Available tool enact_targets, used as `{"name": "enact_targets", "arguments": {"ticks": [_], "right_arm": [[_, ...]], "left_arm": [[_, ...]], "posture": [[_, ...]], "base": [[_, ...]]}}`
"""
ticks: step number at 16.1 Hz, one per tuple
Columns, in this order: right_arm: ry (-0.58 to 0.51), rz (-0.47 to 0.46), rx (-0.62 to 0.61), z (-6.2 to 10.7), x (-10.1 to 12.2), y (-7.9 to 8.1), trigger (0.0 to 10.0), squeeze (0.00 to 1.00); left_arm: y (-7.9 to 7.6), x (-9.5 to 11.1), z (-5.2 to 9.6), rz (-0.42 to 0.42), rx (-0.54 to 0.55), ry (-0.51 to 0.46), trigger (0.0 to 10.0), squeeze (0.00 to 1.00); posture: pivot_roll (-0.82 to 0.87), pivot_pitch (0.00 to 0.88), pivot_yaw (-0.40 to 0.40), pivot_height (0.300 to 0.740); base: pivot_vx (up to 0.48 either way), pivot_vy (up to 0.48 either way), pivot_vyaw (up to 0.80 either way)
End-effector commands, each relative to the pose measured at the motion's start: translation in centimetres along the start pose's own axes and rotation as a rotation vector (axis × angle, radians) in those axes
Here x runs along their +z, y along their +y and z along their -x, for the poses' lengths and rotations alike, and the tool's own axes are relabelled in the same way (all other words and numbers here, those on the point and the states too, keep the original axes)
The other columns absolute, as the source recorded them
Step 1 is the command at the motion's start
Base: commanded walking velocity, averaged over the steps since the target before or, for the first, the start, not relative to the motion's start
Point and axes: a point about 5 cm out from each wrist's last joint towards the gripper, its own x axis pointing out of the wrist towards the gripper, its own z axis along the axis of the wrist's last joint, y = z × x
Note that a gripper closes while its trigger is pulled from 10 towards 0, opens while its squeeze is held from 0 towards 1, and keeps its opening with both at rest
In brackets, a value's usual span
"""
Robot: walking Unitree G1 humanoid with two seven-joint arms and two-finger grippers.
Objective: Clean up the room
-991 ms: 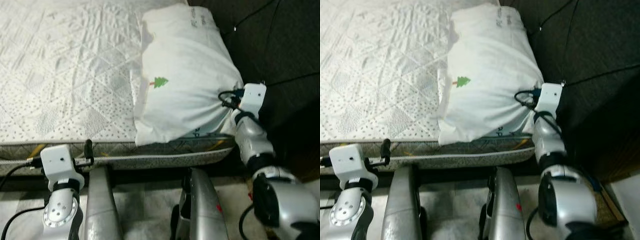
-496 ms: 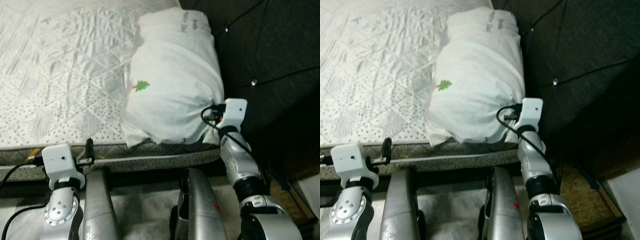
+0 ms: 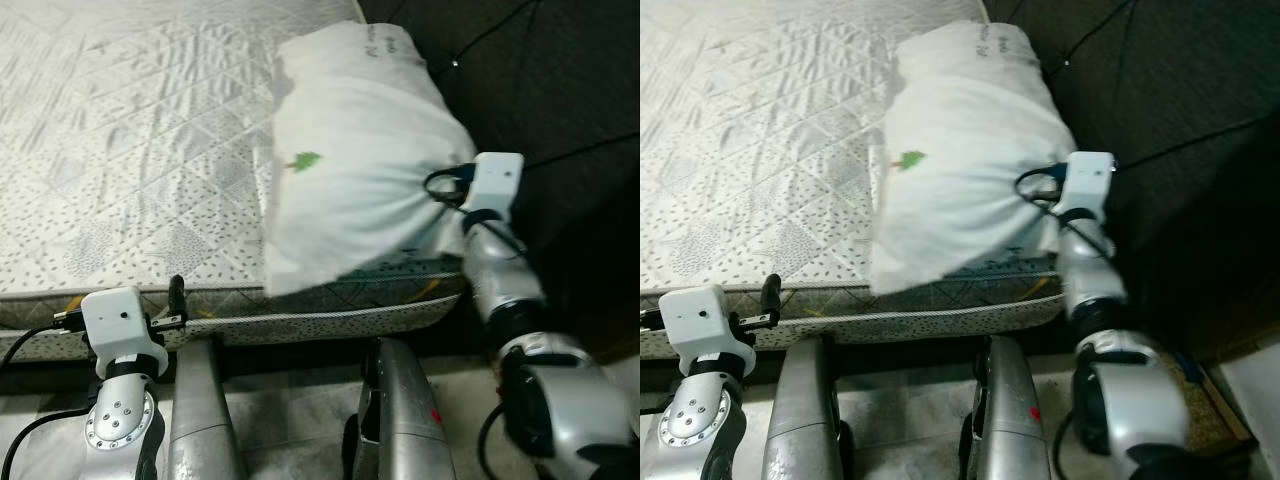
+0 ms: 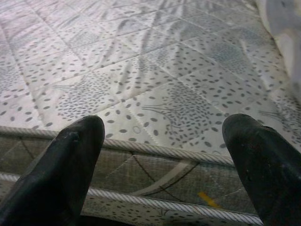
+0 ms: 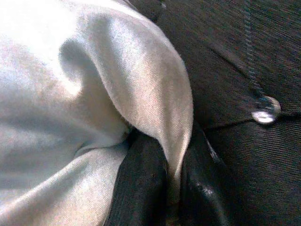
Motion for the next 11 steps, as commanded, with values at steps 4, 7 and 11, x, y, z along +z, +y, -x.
{"name": "enact_targets", "arguments": {"ticks": [4,7,11], "right_arm": [[-0.035,0.037,-0.189,0.1,1.0,-5.6,0.0,0.0],[0.028,0.09,-0.164,2.4,-2.2,-6.8,0.0,0.0],[0.071,0.096,-0.128,4.0,-4.6,-5.8,0.0,0.0]], "left_arm": [[0.1,-0.2,0.2,-0.007,0.004,0.005,10.0,0.0],[0.3,-0.3,0.4,-0.012,0.006,0.011,10.0,0.0],[0.1,-0.4,0.3,-0.016,-0.009,0.013,10.0,0.0]], "posture": [[0.1,0.083,-0.083,0.523],[0.09,0.091,-0.079,0.523],[0.08,0.09,-0.069,0.523]], "base": [[0.0,0.0,0.0],[0.0,0.0,0.0],[0.0,0.0,0.0]]}}
